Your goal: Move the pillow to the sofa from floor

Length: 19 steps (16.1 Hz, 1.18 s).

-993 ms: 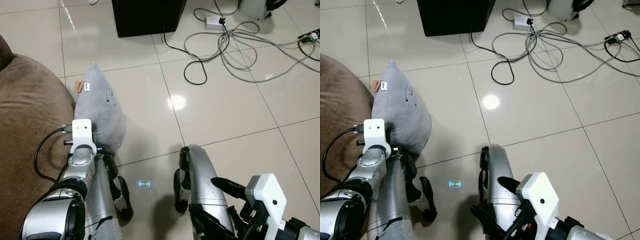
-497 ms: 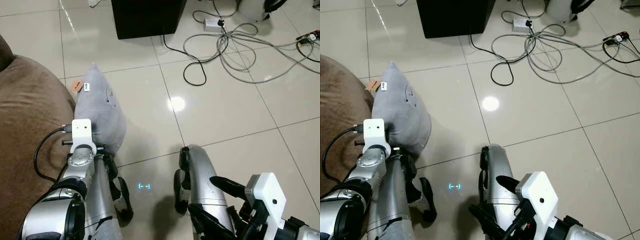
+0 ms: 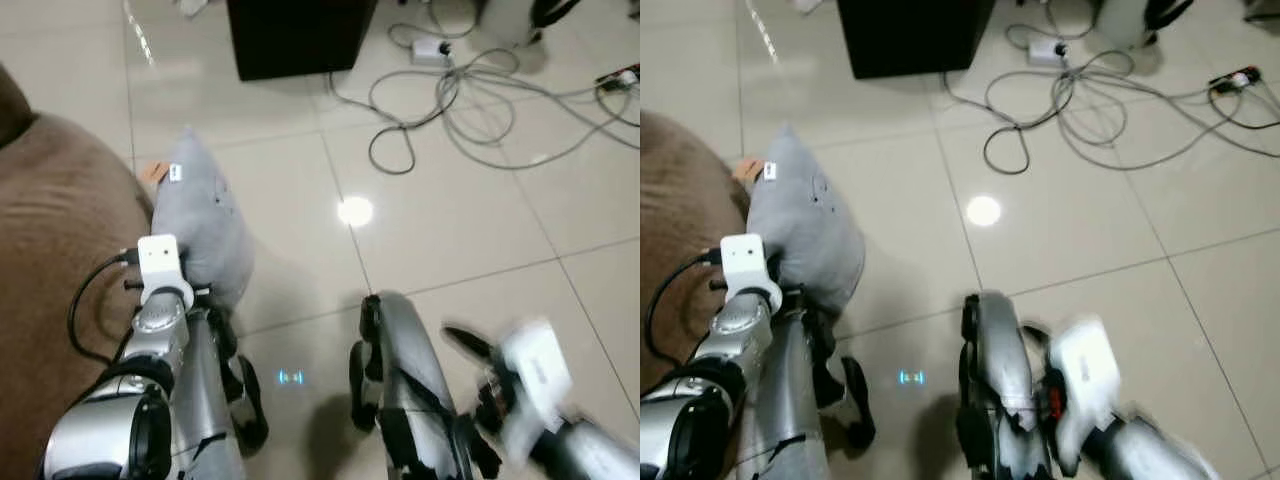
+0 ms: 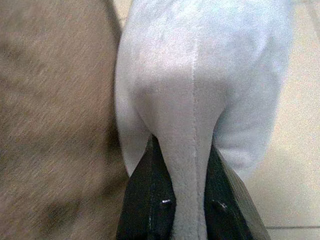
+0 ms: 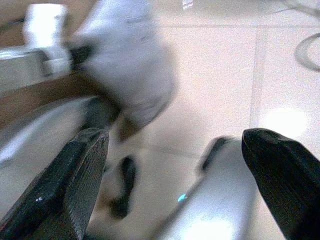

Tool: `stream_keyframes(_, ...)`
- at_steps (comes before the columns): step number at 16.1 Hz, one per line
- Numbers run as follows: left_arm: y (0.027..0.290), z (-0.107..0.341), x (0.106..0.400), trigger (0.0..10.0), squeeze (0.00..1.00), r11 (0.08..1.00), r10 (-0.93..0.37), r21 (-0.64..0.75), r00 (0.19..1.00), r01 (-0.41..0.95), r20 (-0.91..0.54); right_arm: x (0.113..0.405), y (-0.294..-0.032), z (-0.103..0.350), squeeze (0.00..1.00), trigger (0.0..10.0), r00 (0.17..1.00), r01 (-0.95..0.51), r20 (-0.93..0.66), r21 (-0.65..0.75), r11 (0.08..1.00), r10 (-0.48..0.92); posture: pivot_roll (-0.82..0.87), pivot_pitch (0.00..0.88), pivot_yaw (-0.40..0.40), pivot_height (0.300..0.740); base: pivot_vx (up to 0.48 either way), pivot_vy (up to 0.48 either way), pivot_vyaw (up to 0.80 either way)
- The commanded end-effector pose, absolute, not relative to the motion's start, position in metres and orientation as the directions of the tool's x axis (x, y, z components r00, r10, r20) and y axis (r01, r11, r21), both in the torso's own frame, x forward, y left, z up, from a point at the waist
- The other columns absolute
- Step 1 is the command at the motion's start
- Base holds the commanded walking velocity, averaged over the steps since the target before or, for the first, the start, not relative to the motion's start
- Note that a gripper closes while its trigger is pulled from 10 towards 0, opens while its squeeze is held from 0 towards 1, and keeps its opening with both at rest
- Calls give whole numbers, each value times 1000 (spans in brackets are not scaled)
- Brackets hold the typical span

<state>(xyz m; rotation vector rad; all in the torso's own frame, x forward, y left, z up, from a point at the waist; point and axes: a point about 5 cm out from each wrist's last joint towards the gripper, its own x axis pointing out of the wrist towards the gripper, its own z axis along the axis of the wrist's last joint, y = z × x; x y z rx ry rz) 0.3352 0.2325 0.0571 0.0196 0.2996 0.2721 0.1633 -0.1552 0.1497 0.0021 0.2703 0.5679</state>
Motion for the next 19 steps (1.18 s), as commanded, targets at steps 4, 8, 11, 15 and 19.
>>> stream_keyframes(4, 219, 67, 342, 0, 0, 977, 171, -94, 966, -192, -196, 201, -170, 125, 0, 10000, 873, -412, -253, 76, 908, 417, -181, 179, 23, 538, 0, 0, 0)
stream_keyframes(8, 184, 89, 353, 0, 0, 995, -18, -98, 999, 15, -30, 236, -170, 100, 0, 10000, 910, -329, -260, 25, 944, 324, -84, 72, 39, 538, 0, 0, 0)
stream_keyframes(11, 163, 114, 358, 0, 0, 989, -132, -49, 983, 139, 125, 264, -171, 94, 0, 10000, 914, -318, -274, -23, 948, 300, -22, 28, 28, 538, 0, 0, 0)
stream_keyframes(15, 154, 143, 338, 0, 0, 977, -168, -84, 947, 198, 275, 277, -158, 100, 0, 10000, 933, -300, -193, 52, 953, 304, -7, 0, 45, 563, 0, 0, 0)
stream_keyframes(19, 128, 183, 332, 0, 0, 944, -276, -77, 897, 320, 345, 295, -150, 126, 0, 10000, 927, -364, -95, -7, 931, 362, -15, 0, 56, 598, 0, 0, 0)
